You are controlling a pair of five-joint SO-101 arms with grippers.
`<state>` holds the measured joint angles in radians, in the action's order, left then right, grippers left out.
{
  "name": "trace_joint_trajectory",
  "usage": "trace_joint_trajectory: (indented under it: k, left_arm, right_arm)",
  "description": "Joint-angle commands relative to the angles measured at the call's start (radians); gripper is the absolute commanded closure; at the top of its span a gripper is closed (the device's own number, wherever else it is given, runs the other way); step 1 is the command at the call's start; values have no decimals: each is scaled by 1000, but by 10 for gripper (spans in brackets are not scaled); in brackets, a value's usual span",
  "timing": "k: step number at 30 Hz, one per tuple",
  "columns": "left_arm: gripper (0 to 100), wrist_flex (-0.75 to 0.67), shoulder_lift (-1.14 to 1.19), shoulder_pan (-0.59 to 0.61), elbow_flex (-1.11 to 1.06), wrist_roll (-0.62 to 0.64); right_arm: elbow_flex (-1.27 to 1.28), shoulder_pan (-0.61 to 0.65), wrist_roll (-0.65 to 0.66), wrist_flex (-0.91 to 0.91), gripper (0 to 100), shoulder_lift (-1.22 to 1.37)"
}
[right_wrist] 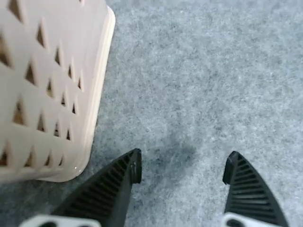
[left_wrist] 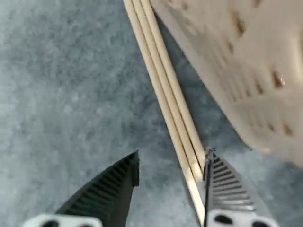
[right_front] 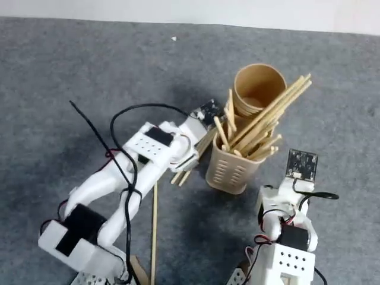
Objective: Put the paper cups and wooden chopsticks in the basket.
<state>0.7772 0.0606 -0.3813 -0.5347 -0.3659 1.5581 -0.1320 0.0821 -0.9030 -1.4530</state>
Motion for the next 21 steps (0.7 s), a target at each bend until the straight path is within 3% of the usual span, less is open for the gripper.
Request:
trace_joint_trajectory:
  k: [1,12,21]
  left_arm:
    - [761,-2,122,-4,70,-2]
    - [762,172,160,5,183,5]
    - [762,308,-82,16,294,37]
  right_arm:
    - [-4,10,-6,13,711,-7]
    - [-4,10,-6,13,711,-7]
    - [-4,10,-6,13,711,-7]
